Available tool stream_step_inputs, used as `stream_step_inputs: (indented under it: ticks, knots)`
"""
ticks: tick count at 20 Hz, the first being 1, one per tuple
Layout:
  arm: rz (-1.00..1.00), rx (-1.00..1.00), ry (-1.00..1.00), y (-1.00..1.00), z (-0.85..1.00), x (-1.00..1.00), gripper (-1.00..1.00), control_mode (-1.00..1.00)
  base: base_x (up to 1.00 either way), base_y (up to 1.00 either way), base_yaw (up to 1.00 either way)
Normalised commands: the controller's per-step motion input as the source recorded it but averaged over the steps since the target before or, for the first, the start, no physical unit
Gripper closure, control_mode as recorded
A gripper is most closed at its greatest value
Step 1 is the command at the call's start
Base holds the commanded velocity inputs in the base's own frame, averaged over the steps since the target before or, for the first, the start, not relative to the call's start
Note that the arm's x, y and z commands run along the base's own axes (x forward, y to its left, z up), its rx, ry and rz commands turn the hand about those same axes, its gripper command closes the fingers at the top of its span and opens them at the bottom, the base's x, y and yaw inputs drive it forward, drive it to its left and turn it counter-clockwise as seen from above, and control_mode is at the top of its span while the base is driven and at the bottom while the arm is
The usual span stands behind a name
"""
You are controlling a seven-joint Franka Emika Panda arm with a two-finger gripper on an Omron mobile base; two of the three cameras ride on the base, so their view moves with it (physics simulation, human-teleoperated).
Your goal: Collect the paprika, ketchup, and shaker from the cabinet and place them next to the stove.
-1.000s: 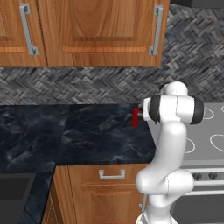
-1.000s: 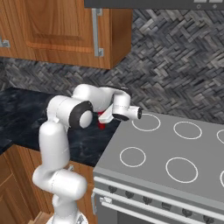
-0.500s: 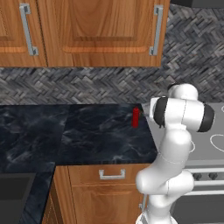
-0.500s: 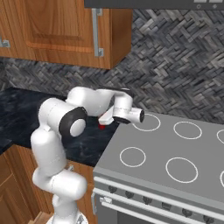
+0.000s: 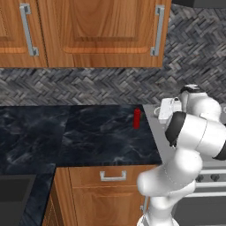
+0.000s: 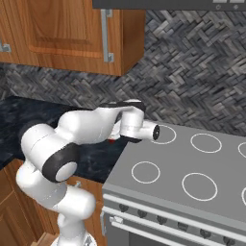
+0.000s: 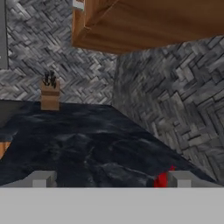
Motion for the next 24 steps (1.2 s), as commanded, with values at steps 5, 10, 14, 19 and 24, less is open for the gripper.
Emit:
stream_step_inputs:
  ticks: [5,10,14,19,24]
  knots:
    - [-0.14,0.00,0.00,0.00,0.52,-0.71,-1.00,-1.00,0.00,0.00,0.00]
    - [-0.14,0.00,0.01,0.00,0.52,-0.73,-1.00,-1.00,0.00,0.00,0.00]
    - [-0.15,0.00,0.06,0.06,0.45,-0.69,-1.00,-1.00,0.00,0.00,0.00]
    - [-0.12,-0.02,0.12,0.07,0.31,-0.60,-1.00,-1.00,0.00,0.00,0.00]
    - [-0.14,-0.04,0.19,0.20,0.37,-0.58,-1.00,-1.00,0.00,0.00,0.00]
